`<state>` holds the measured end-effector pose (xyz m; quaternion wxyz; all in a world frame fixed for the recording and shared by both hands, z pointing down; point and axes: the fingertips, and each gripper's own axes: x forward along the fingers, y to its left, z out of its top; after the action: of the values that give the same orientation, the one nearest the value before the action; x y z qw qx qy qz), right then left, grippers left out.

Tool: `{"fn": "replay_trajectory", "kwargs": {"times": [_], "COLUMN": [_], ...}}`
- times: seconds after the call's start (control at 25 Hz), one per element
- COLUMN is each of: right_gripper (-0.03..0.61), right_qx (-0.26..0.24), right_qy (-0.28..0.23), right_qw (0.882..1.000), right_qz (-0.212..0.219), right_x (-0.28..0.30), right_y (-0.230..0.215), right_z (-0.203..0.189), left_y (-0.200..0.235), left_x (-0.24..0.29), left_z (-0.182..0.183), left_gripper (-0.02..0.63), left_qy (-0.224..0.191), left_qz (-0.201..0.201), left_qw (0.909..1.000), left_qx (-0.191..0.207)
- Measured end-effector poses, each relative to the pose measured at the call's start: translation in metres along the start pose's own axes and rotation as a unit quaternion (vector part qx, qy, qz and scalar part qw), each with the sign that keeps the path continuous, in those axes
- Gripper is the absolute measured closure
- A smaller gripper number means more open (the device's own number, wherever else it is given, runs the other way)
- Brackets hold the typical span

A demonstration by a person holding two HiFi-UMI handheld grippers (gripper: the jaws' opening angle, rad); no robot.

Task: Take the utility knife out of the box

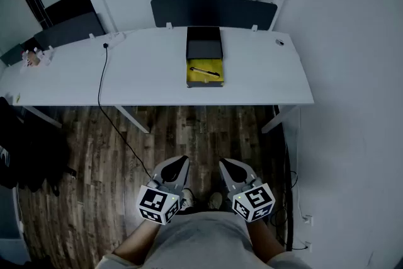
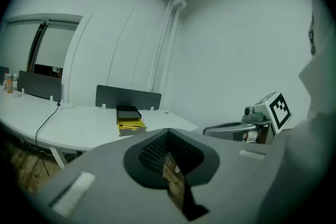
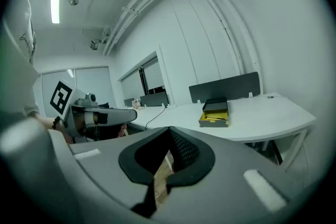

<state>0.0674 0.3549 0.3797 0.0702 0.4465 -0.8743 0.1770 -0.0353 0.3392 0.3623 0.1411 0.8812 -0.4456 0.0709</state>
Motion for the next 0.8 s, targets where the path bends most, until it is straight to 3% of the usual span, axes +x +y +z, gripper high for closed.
{"fn": "replay_trajectory", "kwargs": {"times": [0.56,0.8], "right_gripper": [0.565,0.565], "right_qx": [0.017,0.0], "right_qy": [-0.005,0.003], "right_qw": [1.0,1.0], "right_qz": [0.004,-0.002], "right_x": [0.005,0.016], "right_y": [0.009,0.016], "right_z": [-0.001,-0.001], "left_y": [0.004,0.016], "left_x": [-0.005,-0.007], "left_z": [-0.003,-0.001], "left_gripper": [0.614,0.614], "left_qy": [0.007,0.004], "left_qz": [-0.008,-0.013], "left_qw": [0.9999,0.9999], "left_qx": [0.006,0.007]}}
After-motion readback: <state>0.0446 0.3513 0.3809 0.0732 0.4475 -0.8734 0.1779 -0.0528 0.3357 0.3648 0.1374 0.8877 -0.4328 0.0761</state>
